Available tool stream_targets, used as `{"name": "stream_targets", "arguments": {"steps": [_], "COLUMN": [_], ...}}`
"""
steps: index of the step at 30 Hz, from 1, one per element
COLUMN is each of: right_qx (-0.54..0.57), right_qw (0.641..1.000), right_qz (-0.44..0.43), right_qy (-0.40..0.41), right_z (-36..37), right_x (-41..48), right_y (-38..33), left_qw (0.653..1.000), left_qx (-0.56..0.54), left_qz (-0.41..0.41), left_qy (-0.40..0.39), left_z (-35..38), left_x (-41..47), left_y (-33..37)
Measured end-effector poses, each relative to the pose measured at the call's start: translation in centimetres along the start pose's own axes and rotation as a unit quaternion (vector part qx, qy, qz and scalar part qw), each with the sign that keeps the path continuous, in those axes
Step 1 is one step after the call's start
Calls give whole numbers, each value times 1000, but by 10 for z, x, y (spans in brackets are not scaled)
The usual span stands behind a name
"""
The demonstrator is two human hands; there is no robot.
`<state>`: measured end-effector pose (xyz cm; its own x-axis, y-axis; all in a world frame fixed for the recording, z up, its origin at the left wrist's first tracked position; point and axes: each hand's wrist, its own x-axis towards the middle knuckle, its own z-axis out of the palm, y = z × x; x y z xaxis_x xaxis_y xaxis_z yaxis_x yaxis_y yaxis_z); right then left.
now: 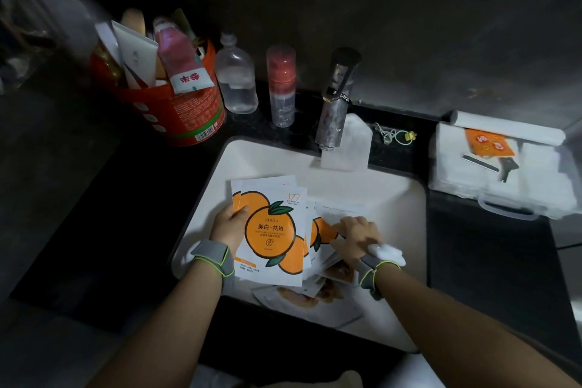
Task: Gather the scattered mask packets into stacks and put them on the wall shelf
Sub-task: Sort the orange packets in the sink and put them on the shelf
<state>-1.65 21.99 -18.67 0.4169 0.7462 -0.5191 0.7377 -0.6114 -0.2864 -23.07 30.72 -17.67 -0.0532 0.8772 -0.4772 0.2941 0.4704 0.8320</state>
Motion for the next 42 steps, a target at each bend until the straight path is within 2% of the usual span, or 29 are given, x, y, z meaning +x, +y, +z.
{"name": "stream_targets", "arguments": {"steps": [3,10,17,21,26,30,32,36,38,42], "right_qx": [48,106,15,72,121,155,105,19,-47,-90], "right_qw": [999,980,995,993,985,984,987,994,995,995], "right_qz": [-8,77,56,49,56,47,53,17,2,-28], "right_qy": [-25,-150,-87,-73,-112,-77,-107,-102,-84,-43], "right_z": [11,29,19,23,27,29,19,1,-2,-16], "right_x": [0,13,14,8,8,0,-3,0,-3,-13], "right_y": [-14,-22,-31,-36,-35,-37,-38,-28,-26,-21], "left_qw": [1000,1000,1000,1000,1000,999,999,1000,1000,1000], "left_qx": [-4,10,3,-8,-1,5,9,-3,-8,-22], "left_qz": [-3,3,3,-8,-12,-18,-18,-15,-15,-17], "left_qy": [1,13,20,17,28,32,30,27,23,15], "left_z": [-2,-11,-9,-8,-11,-14,-14,-12,-10,-6], "left_x": [-1,1,0,-2,-3,0,1,0,0,-3], "left_y": [1,0,0,0,-1,-2,-3,-2,-2,1]}}
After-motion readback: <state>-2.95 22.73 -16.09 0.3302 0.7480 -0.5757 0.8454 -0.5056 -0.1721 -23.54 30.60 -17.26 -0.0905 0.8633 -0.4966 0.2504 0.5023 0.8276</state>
